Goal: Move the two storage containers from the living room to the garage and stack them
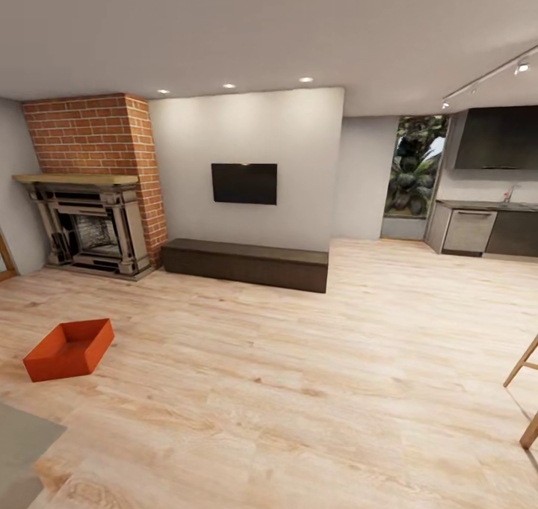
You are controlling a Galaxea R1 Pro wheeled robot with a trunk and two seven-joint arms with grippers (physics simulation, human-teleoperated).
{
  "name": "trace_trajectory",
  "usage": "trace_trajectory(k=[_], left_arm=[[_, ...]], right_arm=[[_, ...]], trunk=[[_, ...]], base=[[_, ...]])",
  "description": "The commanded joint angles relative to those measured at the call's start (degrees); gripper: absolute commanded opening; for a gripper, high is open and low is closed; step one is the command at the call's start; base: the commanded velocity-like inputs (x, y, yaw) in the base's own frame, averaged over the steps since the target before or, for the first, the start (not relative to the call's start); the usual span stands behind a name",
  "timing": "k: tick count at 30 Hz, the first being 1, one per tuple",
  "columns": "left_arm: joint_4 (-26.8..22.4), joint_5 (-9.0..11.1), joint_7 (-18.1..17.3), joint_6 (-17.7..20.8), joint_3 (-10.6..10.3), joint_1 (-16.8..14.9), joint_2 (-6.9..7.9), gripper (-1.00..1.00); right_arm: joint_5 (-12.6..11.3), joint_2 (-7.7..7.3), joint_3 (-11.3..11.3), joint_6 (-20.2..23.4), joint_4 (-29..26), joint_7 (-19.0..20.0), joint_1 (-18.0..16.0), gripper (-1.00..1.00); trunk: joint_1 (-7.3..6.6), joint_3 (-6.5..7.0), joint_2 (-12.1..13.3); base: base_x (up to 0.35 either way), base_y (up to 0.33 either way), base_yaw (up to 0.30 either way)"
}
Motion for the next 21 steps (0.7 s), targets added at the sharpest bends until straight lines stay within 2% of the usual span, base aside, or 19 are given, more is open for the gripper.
trace_trajectory(k=[1,21], left_arm=[[0.05,0.16,-0.13,-0.06,0.42,-0.02,0.01,1.0],[0.05,0.16,-0.13,-0.01,0.42,-0.02,0.02,1.0]], right_arm=[[0.55,0.03,0.05,-0.28,0.18,-0.21,-0.06,1.0],[0.49,0.08,-0.05,-0.49,0.18,-0.97,-0.06,1.0]], trunk=[[0.05,-0.02,-0.03],[0.05,-0.02,-0.03]], base=[[0.323,0.0,0.0],[0.323,0.0,0.0]])
